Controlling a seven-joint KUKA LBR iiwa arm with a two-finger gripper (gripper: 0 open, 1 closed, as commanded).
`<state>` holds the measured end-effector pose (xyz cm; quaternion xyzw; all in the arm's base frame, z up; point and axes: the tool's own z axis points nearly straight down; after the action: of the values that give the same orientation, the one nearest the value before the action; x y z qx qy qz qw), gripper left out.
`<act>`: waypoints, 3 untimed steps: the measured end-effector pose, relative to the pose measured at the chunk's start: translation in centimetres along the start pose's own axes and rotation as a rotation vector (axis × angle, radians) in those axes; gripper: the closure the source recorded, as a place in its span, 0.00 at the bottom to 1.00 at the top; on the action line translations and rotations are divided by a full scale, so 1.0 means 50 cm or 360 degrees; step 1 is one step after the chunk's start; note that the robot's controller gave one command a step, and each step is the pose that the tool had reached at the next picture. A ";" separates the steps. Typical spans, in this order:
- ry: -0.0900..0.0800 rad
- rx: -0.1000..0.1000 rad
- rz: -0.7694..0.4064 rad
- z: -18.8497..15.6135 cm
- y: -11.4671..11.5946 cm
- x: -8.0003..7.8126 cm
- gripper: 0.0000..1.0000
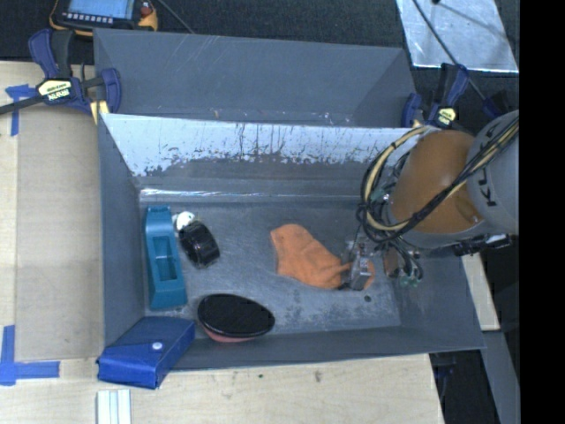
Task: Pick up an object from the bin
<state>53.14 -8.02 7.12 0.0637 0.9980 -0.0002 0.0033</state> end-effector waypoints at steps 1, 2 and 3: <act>0.0005 0.0001 0.0038 -0.201 -0.044 -0.036 1.00; 0.0005 0.0001 0.0037 -0.201 -0.043 -0.036 1.00; 0.0013 0.0000 0.0020 -0.312 -0.042 -0.045 1.00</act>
Offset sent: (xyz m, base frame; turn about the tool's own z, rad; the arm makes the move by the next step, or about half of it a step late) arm 0.0000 0.0000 0.0000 0.0000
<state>55.01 -10.36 22.74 0.0700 0.9975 0.0002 -0.0006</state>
